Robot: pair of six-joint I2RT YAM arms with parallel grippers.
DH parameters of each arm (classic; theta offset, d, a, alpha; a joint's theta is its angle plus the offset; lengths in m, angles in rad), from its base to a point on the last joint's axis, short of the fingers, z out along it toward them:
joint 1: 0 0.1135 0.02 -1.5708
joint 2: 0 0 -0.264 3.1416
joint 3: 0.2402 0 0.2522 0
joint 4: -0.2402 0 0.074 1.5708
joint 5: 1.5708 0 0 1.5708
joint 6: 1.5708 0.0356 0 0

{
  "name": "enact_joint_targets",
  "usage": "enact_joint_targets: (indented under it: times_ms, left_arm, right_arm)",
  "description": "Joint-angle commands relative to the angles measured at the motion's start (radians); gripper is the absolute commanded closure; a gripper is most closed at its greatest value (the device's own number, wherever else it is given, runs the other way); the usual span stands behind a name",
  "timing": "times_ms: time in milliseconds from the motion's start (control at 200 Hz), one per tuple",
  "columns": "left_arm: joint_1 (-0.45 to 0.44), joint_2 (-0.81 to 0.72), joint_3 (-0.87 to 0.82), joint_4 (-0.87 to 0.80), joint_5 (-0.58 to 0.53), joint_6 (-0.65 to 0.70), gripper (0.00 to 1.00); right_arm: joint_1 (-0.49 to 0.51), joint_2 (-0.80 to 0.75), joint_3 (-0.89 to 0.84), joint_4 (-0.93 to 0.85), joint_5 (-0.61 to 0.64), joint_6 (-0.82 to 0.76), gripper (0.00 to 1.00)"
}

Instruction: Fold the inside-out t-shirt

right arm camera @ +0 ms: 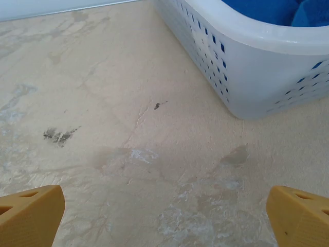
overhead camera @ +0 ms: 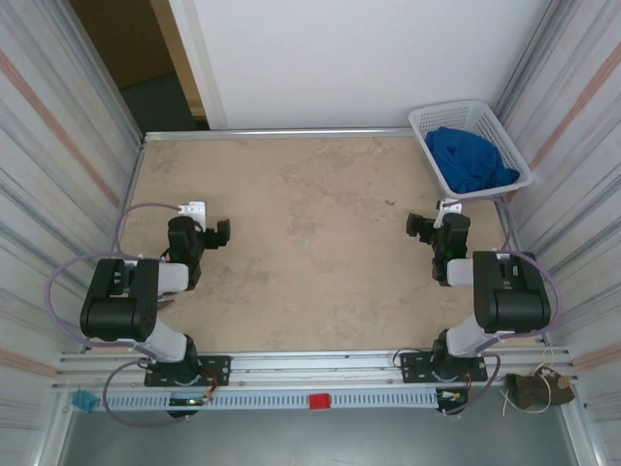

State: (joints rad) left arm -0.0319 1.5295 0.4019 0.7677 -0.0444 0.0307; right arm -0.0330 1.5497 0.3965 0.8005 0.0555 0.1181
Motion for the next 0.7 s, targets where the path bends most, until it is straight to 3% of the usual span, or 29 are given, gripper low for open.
enact_joint_targets:
  times_ms: [0, 691]
  left_arm:
    - [0.005, -0.020, 0.002, 0.033, 0.007, 0.019, 0.01]
    - [0.010, -0.015, 0.014, 0.018, 0.018, 0.015, 0.01]
  right_arm:
    - [0.006, -0.010, 0.003, 0.015, 0.021, -0.017, 0.01]
    - [-0.008, -0.006, 0.011, 0.002, -0.005, -0.010, 0.01]
